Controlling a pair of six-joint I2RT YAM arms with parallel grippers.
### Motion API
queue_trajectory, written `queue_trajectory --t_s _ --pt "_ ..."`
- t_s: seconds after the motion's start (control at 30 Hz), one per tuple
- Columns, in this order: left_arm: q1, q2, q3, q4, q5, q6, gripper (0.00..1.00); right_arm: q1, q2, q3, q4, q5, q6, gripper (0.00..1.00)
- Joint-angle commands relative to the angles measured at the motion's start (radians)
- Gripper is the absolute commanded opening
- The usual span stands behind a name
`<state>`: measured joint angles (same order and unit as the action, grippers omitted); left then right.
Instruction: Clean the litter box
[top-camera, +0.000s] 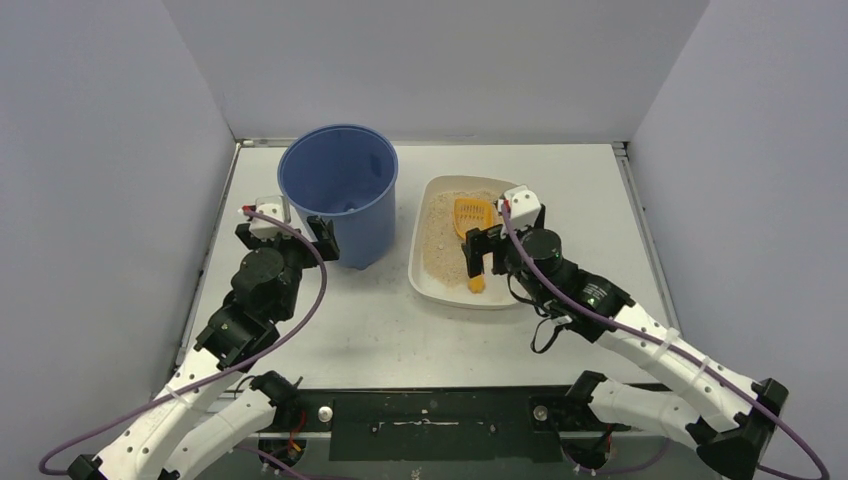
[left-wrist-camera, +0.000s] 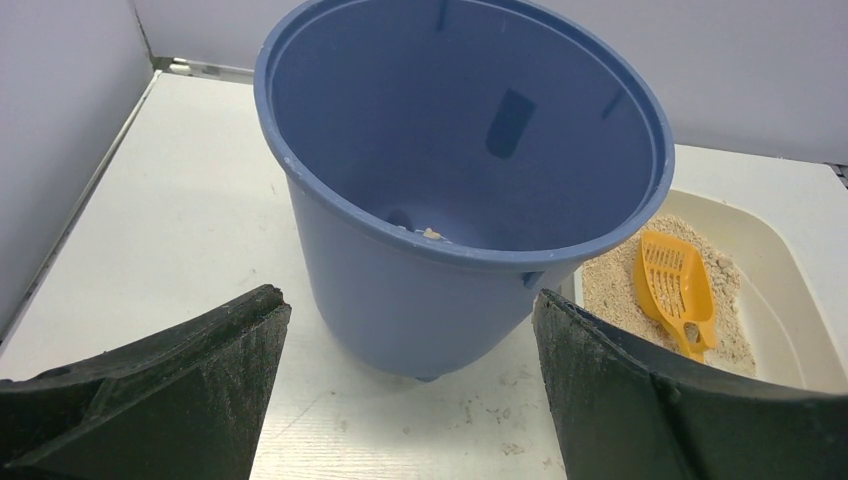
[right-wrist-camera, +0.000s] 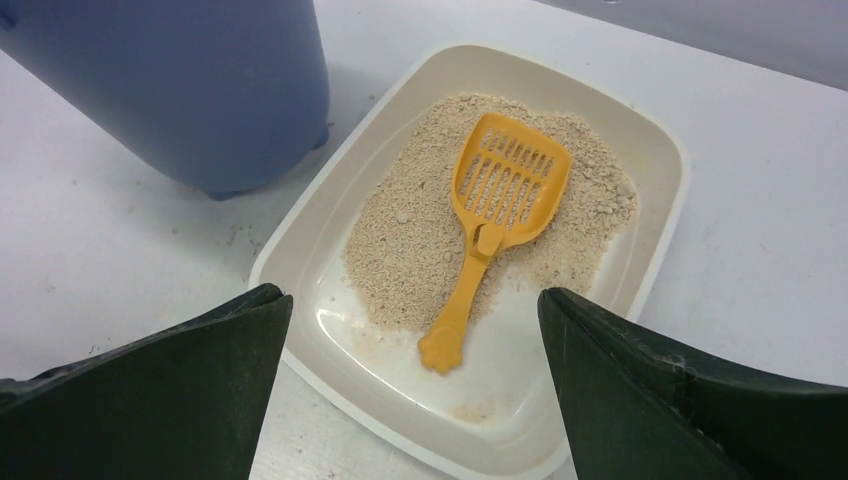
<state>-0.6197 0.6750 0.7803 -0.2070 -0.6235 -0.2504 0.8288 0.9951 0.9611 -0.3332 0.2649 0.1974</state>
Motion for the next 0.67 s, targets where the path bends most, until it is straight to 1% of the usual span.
queue_trajectory --t_s 0.0,0.07,0.23,0.4,0.43,0.53,0.63 --pt "0.009 0.005 0.025 0.038 0.071 0.018 0.91 0.003 -0.091 -0.088 0.067 0.073 0.018 1.0" --pt "0.009 0.018 0.029 0.041 0.123 0.021 0.91 0.003 -0.126 -0.121 0.073 0.108 0.045 1.0" --pt "0.009 0.036 0.029 0.063 0.247 0.03 0.91 0.003 -0.169 -0.143 0.091 0.117 0.061 1.0" --pt "0.01 0.08 0.049 0.06 0.446 0.045 0.91 0.003 -0.179 -0.135 0.078 0.152 0.071 1.0" --pt "0.009 0.092 0.057 0.057 0.477 0.049 0.94 0.003 -0.179 -0.134 0.076 0.151 0.069 1.0" --pt "0.01 0.113 0.066 0.048 0.522 0.052 0.97 0.003 -0.193 -0.141 0.09 0.115 0.04 1.0" --pt "0.009 0.116 0.066 0.048 0.522 0.053 0.97 0.003 -0.179 -0.13 0.093 0.14 0.058 1.0"
